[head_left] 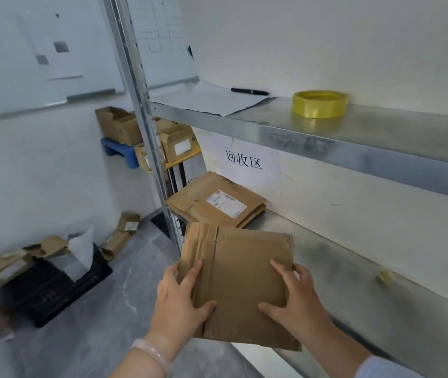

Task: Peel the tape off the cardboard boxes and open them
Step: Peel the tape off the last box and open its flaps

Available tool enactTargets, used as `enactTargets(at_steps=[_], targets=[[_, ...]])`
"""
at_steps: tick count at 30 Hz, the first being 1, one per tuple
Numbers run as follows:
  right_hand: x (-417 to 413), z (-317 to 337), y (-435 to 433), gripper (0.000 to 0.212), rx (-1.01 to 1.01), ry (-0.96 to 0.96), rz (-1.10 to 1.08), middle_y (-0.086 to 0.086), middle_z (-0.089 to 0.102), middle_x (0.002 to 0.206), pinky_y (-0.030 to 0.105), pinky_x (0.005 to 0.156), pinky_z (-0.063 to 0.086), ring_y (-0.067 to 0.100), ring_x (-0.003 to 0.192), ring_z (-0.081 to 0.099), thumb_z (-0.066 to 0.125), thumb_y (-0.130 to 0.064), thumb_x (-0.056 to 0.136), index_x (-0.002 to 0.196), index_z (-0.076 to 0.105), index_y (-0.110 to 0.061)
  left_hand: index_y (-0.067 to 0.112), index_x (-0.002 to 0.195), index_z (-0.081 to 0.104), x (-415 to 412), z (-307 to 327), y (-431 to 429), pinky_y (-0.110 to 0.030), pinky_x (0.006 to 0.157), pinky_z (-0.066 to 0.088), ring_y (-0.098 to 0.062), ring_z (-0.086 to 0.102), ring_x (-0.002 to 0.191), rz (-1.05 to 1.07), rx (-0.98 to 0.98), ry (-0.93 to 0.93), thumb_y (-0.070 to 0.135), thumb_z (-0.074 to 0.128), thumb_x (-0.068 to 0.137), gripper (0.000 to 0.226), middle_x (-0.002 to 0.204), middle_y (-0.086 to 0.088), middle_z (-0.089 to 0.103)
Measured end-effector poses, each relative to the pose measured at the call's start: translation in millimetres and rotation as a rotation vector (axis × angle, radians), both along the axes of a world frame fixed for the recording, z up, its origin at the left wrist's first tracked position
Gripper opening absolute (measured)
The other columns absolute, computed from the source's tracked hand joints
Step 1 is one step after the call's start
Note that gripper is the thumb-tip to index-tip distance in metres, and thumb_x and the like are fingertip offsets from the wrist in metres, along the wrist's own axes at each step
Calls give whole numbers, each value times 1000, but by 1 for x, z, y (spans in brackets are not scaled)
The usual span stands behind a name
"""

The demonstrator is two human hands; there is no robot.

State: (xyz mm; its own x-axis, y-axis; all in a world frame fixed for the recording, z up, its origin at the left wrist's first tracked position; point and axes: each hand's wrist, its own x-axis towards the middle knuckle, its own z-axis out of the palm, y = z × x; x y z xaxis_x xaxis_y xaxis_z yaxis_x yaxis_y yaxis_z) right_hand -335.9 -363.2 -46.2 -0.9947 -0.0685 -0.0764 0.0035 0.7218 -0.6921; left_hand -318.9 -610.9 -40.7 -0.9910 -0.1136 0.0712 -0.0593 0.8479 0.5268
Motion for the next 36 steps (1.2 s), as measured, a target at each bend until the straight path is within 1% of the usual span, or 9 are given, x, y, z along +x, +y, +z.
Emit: enactTargets(at_steps=[7, 11, 14, 17, 20, 23, 29, 33, 36], targets=[[-116, -8, -45, 91, -20, -53, -1, -4, 11, 148, 28, 109, 33, 17, 134, 35, 79, -49, 74, 146, 24, -46, 47, 148, 14, -118, 2, -43, -38, 116, 20, -27, 14, 140, -1, -77, -93, 60, 65, 77, 88, 151, -1, 5], [-173, -5, -68, 91, -46, -67, -40, 0, 18, 142, 29, 109, 35, 19, 131, 40, 80, -47, 73, 146, 26, -46, 47, 148, 14, -179, 12, -64, -40, 116, 20, -27, 12, 140, -26, -131, -96, 60, 64, 78, 87, 152, -1, 5], [-206, -6, -85, 94, -23, -117, -81, 0, 18, 140, 33, 108, 39, 21, 130, 40, 77, -50, 75, 149, 18, -45, 48, 149, 12, -220, 14, -78, -42, 116, 19, -30, 9, 142, -76, -160, -163, 60, 63, 79, 87, 153, -1, 1], [-234, -11, -103, 98, 17, -184, -134, 4, 14, 146, 37, 109, 37, 25, 134, 35, 73, -57, 76, 150, 9, -46, 48, 148, 13, -267, 13, -91, -43, 117, 17, -31, 8, 142, -143, -192, -212, 59, 63, 80, 85, 154, 0, 1], [-261, -16, -120, 102, 76, -238, -208, 8, 6, 154, 41, 110, 34, 30, 140, 28, 67, -67, 74, 149, 1, -47, 47, 148, 15, -317, 13, -102, -44, 118, 16, -31, 9, 142, -230, -246, -210, 59, 62, 81, 83, 155, 0, 3], [-283, -24, -134, 104, 166, -285, -297, 8, -2, 159, 44, 113, 32, 33, 146, 18, 60, -76, 73, 150, -3, -46, 46, 149, 14, -363, 8, -110, -43, 117, 16, -31, 8, 142, -331, -293, -243, 59, 61, 82, 84, 155, 0, 0], [-306, -42, -148, 104, 263, -361, -419, 6, -18, 159, 48, 111, 36, 35, 143, 25, 50, -86, 67, 148, -6, -50, 44, 150, 12, -422, -22, -118, -44, 117, 17, -32, 9, 142, -493, -315, -276, 63, 56, 83, 82, 157, -6, 4], [-311, -44, -154, 97, 394, -392, -479, 5, -13, 160, 46, 112, 34, 33, 143, 24, 42, -87, 72, 149, -4, -50, 48, 149, 3, -438, -39, -122, -44, 112, 23, -30, 18, 139, -555, -473, -211, 74, 39, 83, 79, 156, -5, 7], [-312, -47, -158, 94, 456, -392, -504, 4, -10, 161, 47, 111, 34, 32, 141, 26, 36, -89, 73, 149, -5, -50, 45, 150, 3, -448, -45, -122, -44, 114, 15, -30, 13, 140, -598, -540, -167, 77, 34, 83, 81, 158, -4, 6]])
